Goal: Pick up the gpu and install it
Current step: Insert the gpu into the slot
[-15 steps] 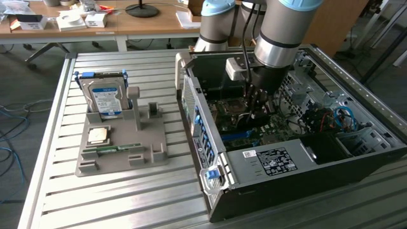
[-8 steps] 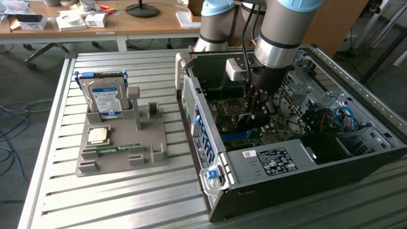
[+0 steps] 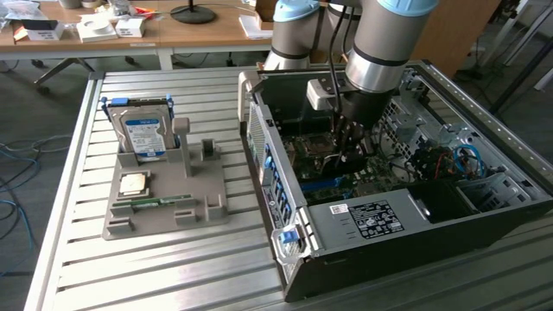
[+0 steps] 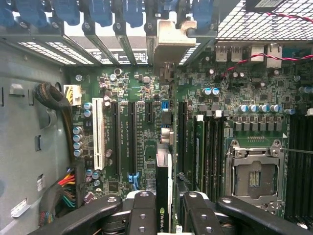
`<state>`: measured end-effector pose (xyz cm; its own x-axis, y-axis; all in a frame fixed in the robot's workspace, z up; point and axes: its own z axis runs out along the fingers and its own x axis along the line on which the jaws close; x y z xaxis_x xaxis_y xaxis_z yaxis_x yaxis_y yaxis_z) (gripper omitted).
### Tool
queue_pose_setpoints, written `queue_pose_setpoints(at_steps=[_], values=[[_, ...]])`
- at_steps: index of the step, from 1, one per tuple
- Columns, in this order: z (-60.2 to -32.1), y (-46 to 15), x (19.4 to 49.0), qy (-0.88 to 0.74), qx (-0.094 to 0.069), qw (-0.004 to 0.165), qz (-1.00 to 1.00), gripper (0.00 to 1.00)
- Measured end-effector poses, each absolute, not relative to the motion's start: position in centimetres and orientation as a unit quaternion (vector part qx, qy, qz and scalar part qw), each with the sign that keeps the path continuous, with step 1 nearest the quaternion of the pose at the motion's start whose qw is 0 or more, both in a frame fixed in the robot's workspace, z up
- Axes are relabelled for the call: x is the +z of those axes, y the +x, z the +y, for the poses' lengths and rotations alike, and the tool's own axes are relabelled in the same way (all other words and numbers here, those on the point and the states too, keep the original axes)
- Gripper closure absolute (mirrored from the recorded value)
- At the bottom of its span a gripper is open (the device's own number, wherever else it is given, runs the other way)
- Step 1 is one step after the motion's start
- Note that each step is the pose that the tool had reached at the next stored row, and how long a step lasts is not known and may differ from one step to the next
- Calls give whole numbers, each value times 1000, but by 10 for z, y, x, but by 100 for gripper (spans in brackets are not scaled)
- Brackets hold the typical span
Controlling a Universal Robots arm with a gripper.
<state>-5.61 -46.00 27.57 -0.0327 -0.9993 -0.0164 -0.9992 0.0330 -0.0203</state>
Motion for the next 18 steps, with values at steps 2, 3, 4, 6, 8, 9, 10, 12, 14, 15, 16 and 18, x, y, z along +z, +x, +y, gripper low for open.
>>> queue_pose_setpoints(at_steps=[2, 3, 4, 6, 8, 9, 10, 12, 14, 15, 16, 18], values=[[-460, -56, 275, -695, -1, 13, 719, 74], [-460, -56, 274, -695, -1, 13, 719, 74], [-460, -56, 273, -695, -1, 12, 719, 74], [-460, -56, 272, -695, 0, 12, 719, 74], [-460, -56, 271, -695, 0, 11, 719, 74], [-460, -56, 270, -695, 0, 11, 719, 74], [-460, -56, 269, -695, 1, 11, 719, 74], [-460, -56, 269, -695, 1, 10, 719, 74], [-460, -56, 269, -695, 1, 10, 719, 74], [-460, -57, 269, -695, 0, 10, 719, 74], [-460, -57, 269, -695, 0, 10, 719, 74], [-460, -58, 269, -695, 0, 10, 719, 74]])
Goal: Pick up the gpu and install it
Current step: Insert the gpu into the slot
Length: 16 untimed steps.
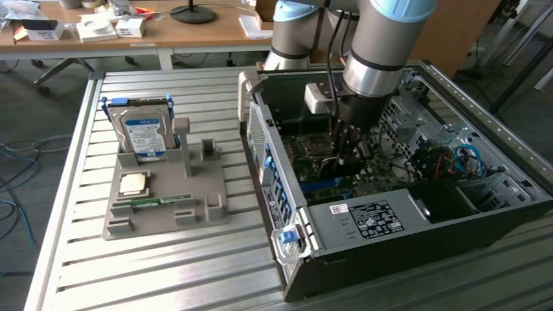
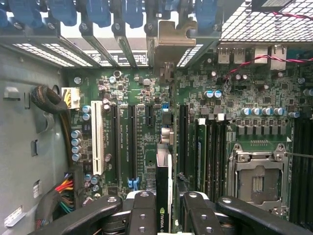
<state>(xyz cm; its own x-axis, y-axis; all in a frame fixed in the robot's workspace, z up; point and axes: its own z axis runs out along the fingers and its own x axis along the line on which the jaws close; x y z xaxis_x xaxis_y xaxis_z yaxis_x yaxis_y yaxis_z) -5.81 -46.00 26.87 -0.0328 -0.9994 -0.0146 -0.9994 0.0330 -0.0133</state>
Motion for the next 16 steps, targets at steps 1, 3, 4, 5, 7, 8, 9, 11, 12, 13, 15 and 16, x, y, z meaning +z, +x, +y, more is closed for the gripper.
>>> queue_pose_setpoints(at_steps=[1, 3, 4, 5, 7, 8, 9, 11, 12, 13, 15, 16], values=[[-460, -58, 269, -695, 0, 10, 719, 74], [-460, -59, 269, -695, 0, 10, 719, 74], [-460, -59, 269, -695, 0, 10, 719, 74], [-460, -59, 268, -695, 0, 10, 719, 74], [-460, -60, 268, -695, 0, 10, 719, 74], [-460, -59, 268, -695, 0, 10, 719, 74], [-461, -60, 268, -695, 0, 10, 719, 74], [-461, -60, 268, -695, 0, 10, 719, 74], [-461, -60, 268, -695, 0, 10, 719, 74], [-461, -60, 268, -695, 0, 10, 719, 74], [-461, -62, 268, -695, 0, 10, 719, 74], [-461, -62, 268, -695, 0, 10, 719, 74]])
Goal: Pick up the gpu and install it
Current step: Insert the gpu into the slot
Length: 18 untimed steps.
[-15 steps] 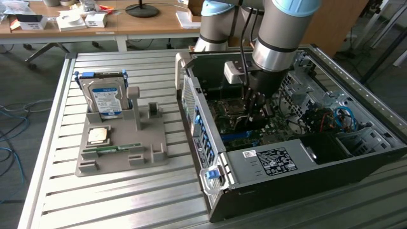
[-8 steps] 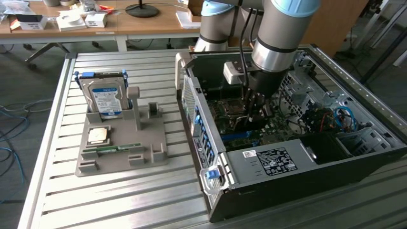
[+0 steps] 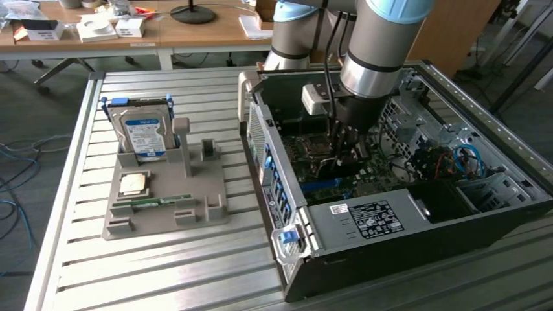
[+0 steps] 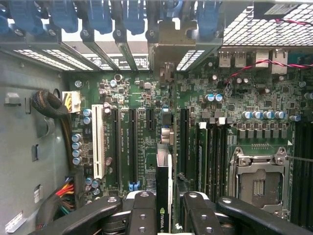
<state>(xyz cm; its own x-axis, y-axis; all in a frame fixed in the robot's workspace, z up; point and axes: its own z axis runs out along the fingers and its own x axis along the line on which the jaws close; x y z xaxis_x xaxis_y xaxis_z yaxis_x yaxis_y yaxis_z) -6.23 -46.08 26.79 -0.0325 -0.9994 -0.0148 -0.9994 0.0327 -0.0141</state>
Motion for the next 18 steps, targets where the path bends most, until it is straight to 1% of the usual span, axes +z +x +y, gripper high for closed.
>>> queue_pose_setpoints(at_steps=[18], values=[[-461, -65, 266, -696, 0, 11, 717, 74]])
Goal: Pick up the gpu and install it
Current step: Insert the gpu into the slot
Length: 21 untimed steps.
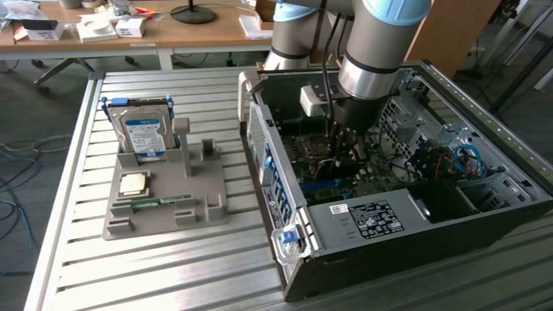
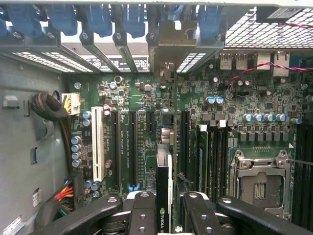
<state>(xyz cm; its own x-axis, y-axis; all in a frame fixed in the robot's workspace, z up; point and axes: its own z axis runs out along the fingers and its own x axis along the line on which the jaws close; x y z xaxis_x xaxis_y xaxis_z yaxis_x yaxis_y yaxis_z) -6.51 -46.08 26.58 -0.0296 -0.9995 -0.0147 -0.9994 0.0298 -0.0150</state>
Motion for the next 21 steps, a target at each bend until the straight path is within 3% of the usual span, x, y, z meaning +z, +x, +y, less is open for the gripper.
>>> queue_pose_setpoints(at_steps=[21], values=[[-461, -68, 263, -697, 0, 11, 717, 74]])
